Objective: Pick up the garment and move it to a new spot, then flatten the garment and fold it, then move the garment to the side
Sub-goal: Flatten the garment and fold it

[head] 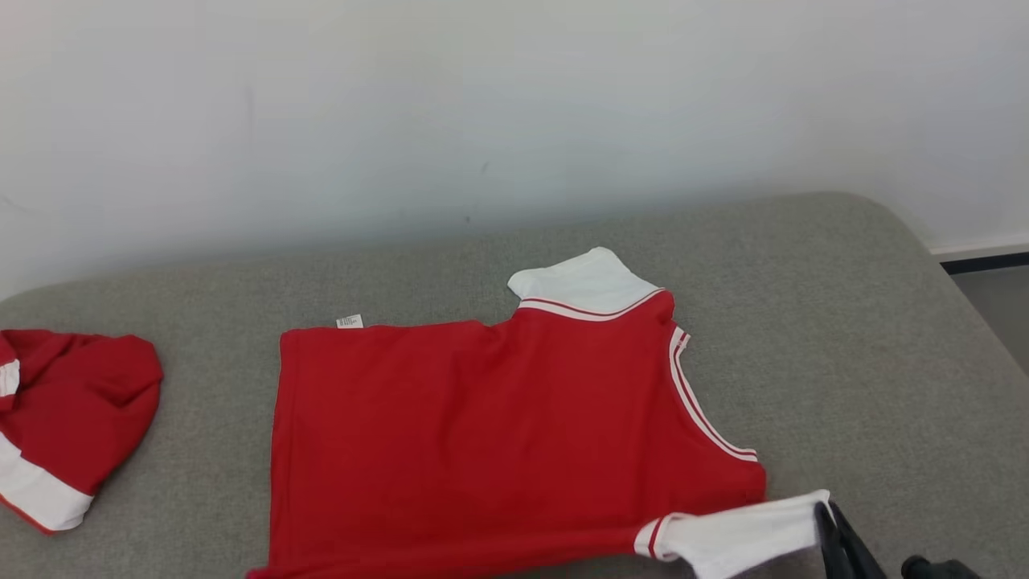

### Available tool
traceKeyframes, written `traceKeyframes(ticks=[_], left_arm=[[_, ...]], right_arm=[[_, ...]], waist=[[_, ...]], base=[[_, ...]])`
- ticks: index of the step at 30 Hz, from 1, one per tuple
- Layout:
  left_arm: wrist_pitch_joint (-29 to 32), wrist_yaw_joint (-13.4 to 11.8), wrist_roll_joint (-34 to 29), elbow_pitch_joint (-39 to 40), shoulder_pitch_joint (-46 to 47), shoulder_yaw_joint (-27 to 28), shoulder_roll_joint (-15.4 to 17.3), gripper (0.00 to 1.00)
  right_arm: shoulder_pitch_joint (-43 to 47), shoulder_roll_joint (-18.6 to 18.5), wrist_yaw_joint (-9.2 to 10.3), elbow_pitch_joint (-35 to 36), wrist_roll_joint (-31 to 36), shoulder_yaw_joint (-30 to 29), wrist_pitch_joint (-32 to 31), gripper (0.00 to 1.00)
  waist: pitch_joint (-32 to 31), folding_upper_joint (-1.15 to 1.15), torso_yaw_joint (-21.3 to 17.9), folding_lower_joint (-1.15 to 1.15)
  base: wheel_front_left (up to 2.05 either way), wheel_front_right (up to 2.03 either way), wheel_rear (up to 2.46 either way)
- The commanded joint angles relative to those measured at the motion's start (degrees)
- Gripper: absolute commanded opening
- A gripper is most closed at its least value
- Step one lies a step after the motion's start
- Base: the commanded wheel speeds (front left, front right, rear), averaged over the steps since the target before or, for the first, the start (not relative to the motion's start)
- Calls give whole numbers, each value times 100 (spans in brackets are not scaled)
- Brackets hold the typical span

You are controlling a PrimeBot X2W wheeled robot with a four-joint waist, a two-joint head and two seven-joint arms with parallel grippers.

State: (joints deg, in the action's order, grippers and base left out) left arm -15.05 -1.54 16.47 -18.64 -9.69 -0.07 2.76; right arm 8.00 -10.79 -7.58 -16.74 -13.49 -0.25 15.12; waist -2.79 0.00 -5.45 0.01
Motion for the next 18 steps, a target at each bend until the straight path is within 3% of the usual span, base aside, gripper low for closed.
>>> traceKeyframes(ticks=[1,8,18], left_arm=[[-19,-18,-64,92,135,-46,21,0],[-19,37,-220,-67,667,-146,21,0],[-19,66,-455,-483,1591,-144,23,0]], right_arm=[[-61,-60,17,45,-12,-9,1,0],[-657,-251,17,-48,-166,40,1,0],[-1689,-349,17,-761,-222,88,1,0]], waist=[[148,0,43,-1],[405,0,134,-1],[982,0,295,-1]], base=[[0,0,0],[0,0,0],[0,0,0]])
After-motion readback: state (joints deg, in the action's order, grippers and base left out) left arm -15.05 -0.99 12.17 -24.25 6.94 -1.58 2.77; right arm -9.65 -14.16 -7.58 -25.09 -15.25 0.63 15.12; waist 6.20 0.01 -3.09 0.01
